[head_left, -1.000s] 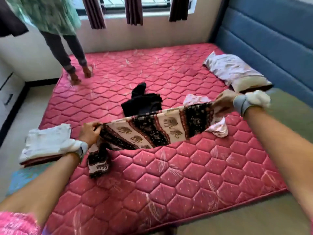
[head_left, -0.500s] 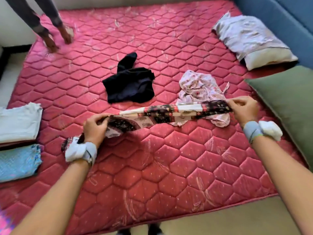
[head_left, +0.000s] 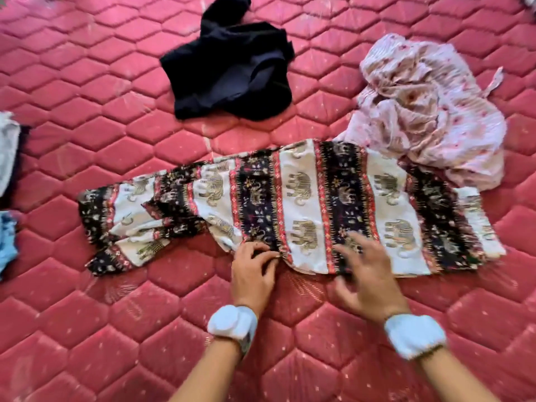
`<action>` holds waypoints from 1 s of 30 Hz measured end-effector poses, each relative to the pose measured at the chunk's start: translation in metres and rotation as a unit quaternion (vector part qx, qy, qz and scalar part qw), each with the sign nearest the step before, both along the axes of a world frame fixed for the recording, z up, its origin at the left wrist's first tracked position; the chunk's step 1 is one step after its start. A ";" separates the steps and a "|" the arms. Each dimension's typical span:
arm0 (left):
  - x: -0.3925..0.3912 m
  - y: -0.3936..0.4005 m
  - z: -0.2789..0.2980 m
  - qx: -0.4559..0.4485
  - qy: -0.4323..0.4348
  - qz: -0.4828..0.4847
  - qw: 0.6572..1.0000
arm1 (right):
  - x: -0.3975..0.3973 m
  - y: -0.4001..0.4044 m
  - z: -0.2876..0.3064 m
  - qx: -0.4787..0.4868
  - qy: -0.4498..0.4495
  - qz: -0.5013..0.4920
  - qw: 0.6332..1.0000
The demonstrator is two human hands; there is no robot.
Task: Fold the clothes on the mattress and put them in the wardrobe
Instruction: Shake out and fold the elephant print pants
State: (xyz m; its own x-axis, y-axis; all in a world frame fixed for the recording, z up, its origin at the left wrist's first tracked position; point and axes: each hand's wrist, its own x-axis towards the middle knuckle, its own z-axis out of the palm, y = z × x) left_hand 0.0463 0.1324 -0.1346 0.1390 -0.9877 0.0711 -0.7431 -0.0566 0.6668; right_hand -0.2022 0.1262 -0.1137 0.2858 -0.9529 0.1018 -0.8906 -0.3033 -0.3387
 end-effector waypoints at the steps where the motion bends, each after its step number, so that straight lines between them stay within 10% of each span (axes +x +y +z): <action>1: -0.002 0.006 0.001 -0.009 -0.012 0.034 0.999 | 0.034 0.005 -0.002 0.006 0.001 0.061 0.998; 4: -0.012 0.021 0.007 -0.020 -0.046 0.135 0.990 | 0.103 0.000 -0.018 0.020 0.014 0.096 0.995; 7: -0.023 0.023 0.015 0.066 0.115 0.294 0.947 | 0.132 -0.019 -0.015 0.016 -0.035 0.096 0.995; 11: -0.037 0.017 0.033 0.309 0.548 0.332 0.703 | 0.134 -0.018 0.003 0.087 -0.069 0.134 0.985; 16: 0.005 -0.004 0.037 0.185 0.834 0.274 0.442 | 0.128 -0.021 0.008 0.087 -0.038 0.189 0.977; 30: 0.275 -0.017 0.050 -0.025 0.703 0.349 0.620 | 0.139 -0.001 0.018 0.172 0.174 0.359 0.901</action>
